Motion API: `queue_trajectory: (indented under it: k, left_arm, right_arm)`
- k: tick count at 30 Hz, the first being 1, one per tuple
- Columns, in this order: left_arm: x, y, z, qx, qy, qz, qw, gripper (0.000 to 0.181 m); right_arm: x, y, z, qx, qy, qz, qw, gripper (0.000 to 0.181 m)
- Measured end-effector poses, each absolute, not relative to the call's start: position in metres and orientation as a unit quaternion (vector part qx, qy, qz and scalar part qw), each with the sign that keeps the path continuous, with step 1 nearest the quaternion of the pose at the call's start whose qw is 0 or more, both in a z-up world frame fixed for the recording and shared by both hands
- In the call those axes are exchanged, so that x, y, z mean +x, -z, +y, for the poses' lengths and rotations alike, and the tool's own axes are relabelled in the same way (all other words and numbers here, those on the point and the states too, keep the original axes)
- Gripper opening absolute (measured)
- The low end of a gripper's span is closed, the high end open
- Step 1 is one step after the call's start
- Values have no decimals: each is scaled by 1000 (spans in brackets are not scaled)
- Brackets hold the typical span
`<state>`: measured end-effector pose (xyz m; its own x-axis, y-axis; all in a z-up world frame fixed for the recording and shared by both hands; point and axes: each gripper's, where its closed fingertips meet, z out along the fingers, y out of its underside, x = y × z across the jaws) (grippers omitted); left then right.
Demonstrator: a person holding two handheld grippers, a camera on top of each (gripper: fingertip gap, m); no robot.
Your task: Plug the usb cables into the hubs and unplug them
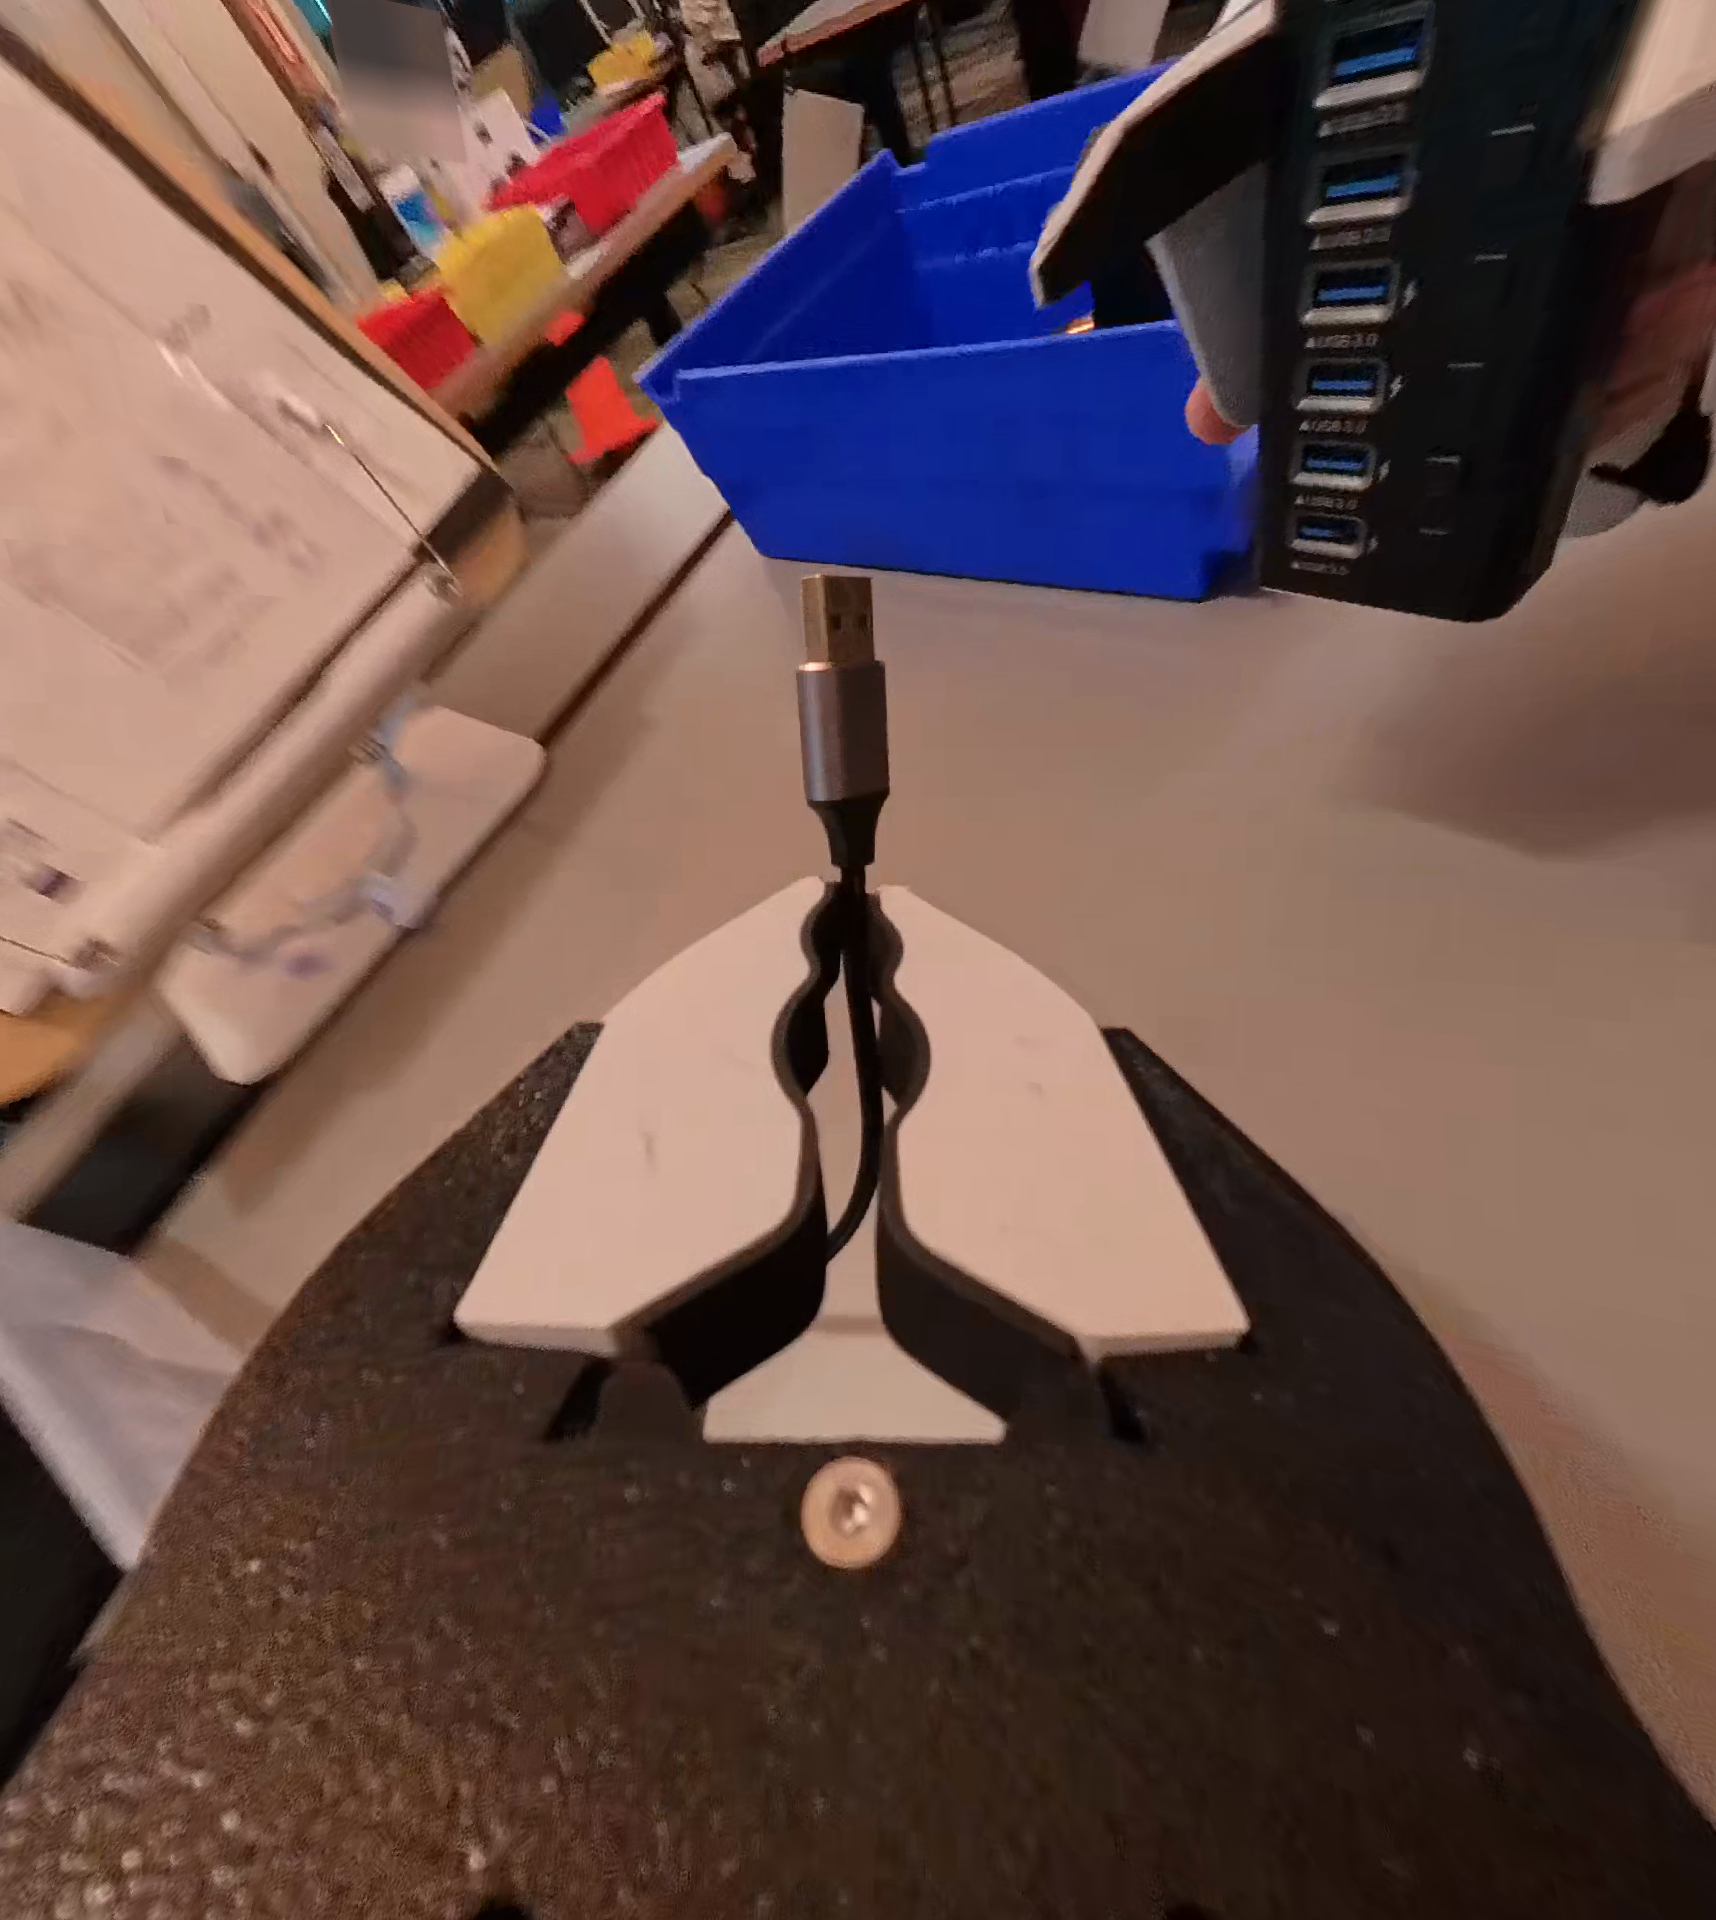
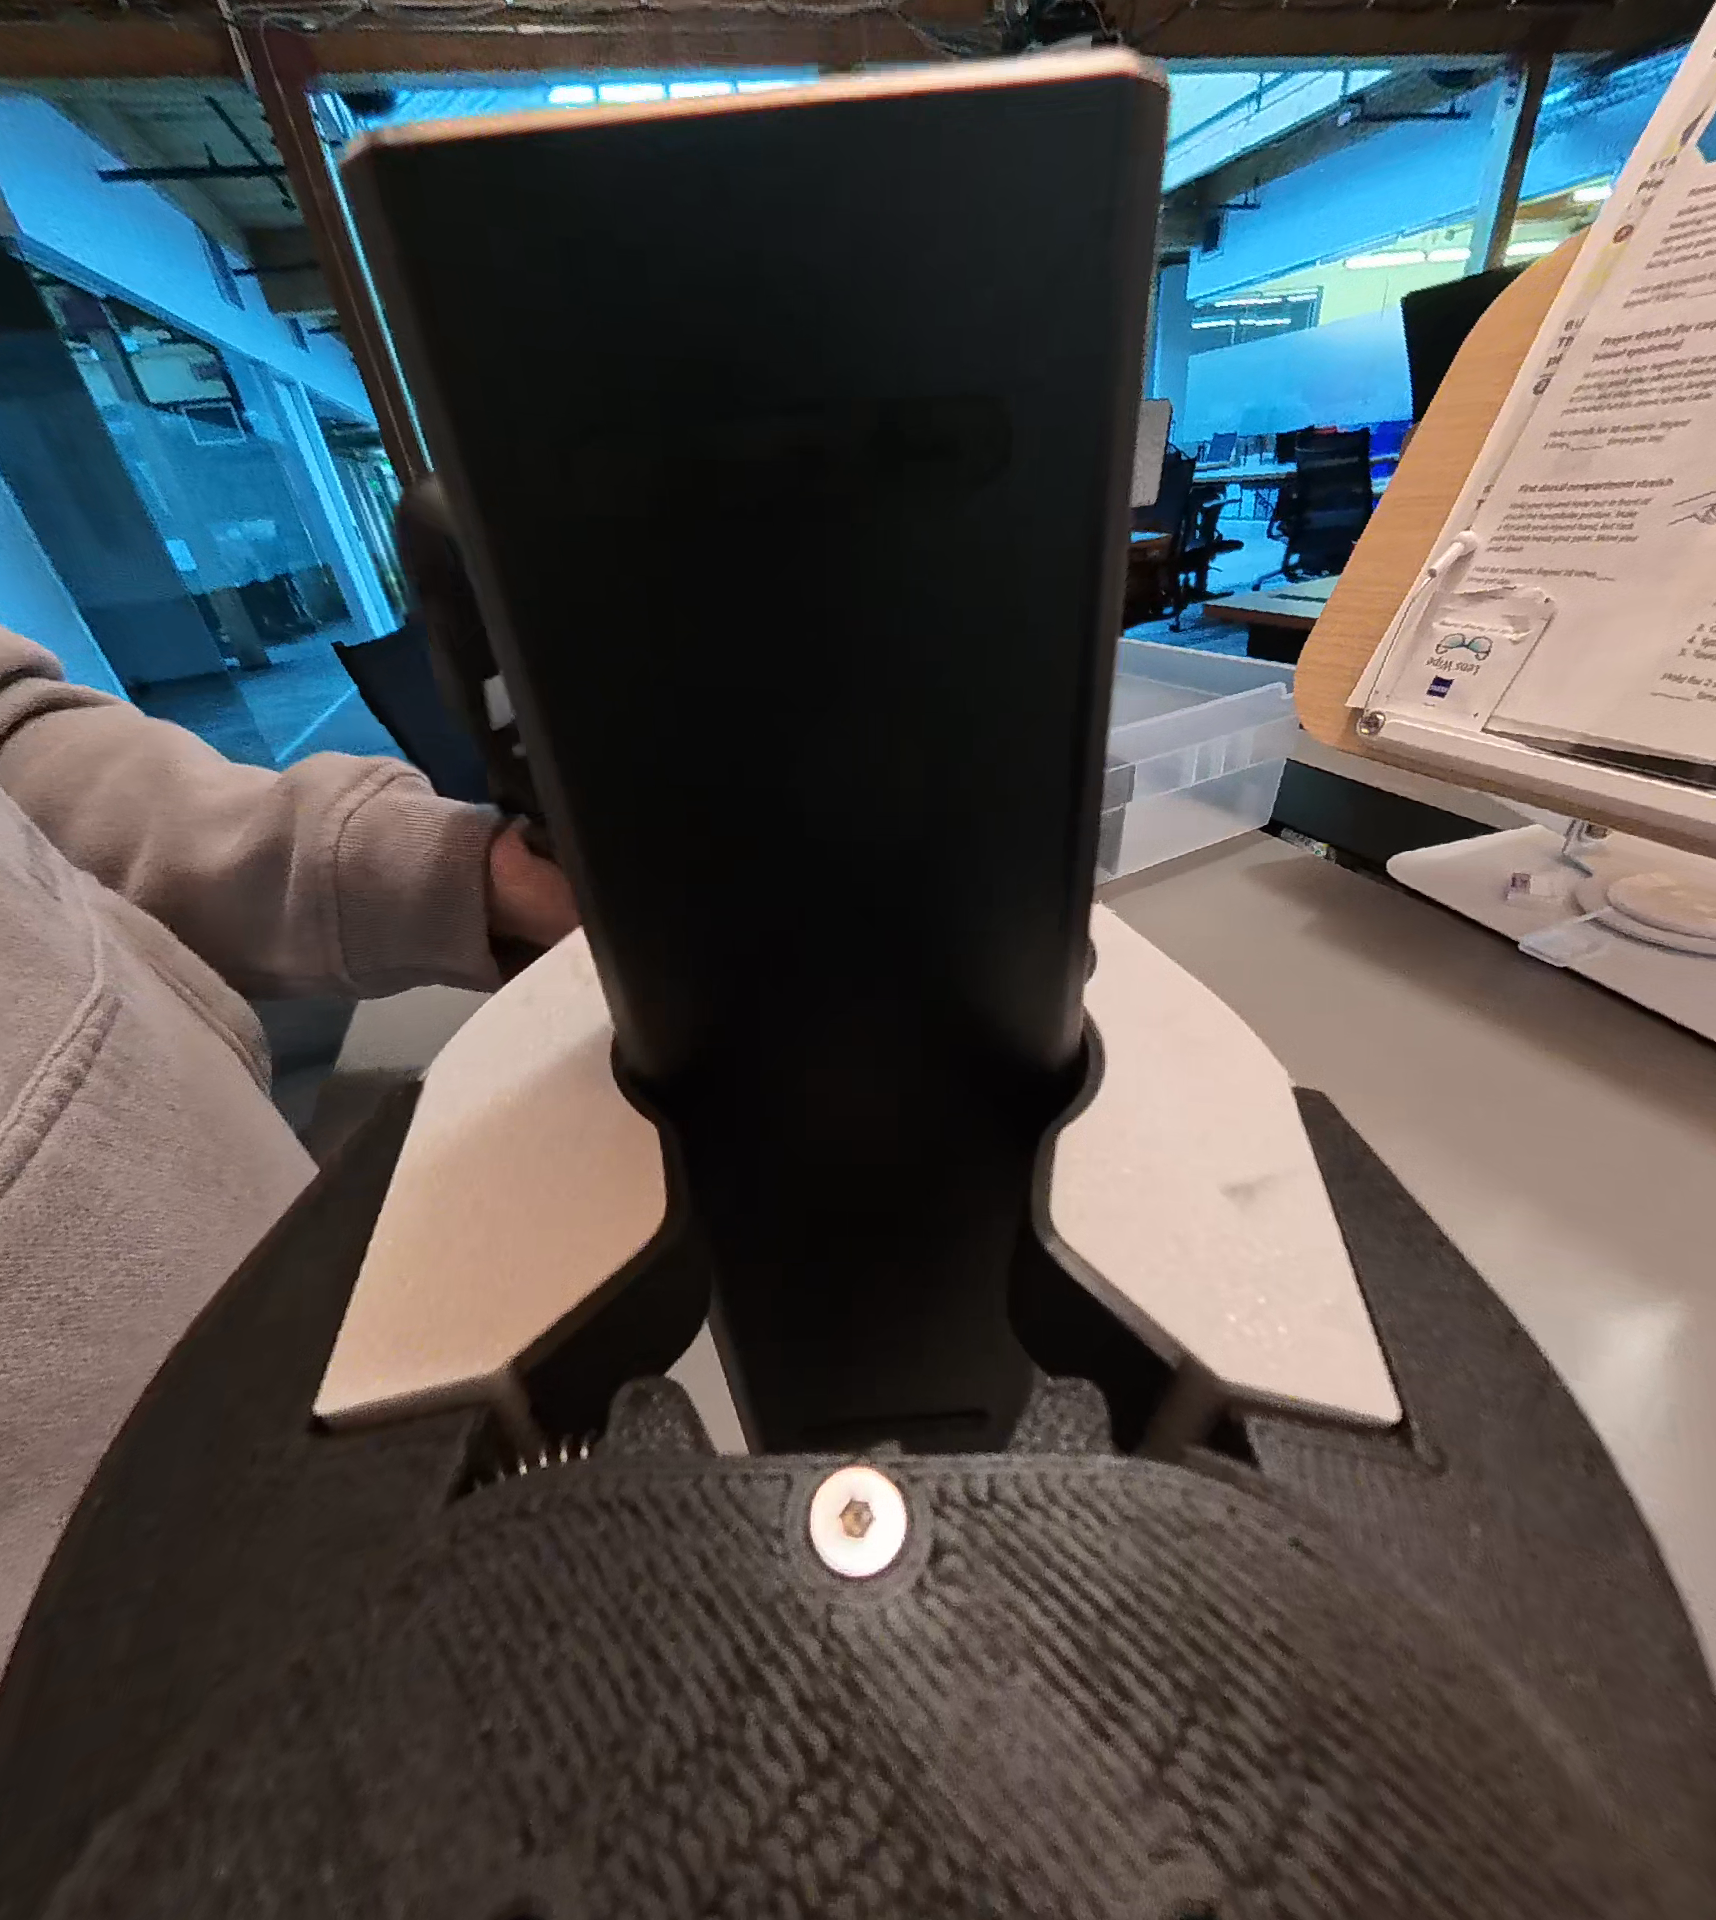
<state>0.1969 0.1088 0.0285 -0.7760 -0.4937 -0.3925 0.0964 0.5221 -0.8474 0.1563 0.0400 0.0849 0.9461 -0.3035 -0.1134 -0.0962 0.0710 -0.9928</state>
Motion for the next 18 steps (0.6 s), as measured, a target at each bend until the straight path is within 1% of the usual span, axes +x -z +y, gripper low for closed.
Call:
queue_trajectory:
  k: [3, 8, 10, 13, 14, 15, 16, 18]
  left_arm:
    - [190, -39, 96, -72, 452, 817, 351, 3]
    - [179, -44, 78, -30, 429, 836, 340, 3]
    - [181, -56, 77, -21, 418, 833, 361, 3]
    - [181, -75, 75, 28, 384, 823, 417, 3]
    - [178, -77, 73, 49, 373, 826, 419, 2]
    - [173, -76, 69, 67, 363, 834, 409, 2]
    - [166, -72, 66, 76, 356, 851, 378, 2]
    - [151, -67, 59, 61, 368, 883, 284, 3]
  right_arm:
    - [156, -85, 40, -672, 64, 151, 722, 74]
    - [151, -85, 36, -665, 41, 141, 732, 74]
    - [146, -86, 34, -657, 24, 133, 742, 74]
    - [141, -93, 30, -634, -3, 129, 763, 74]
    - [140, -95, 29, -626, -5, 128, 769, 74]
    - [138, -98, 28, -620, -14, 121, 775, 74]
    - [135, -101, 27, -613, -22, 111, 782, 74]
    - [130, -106, 26, -601, -28, 95, 793, 74]
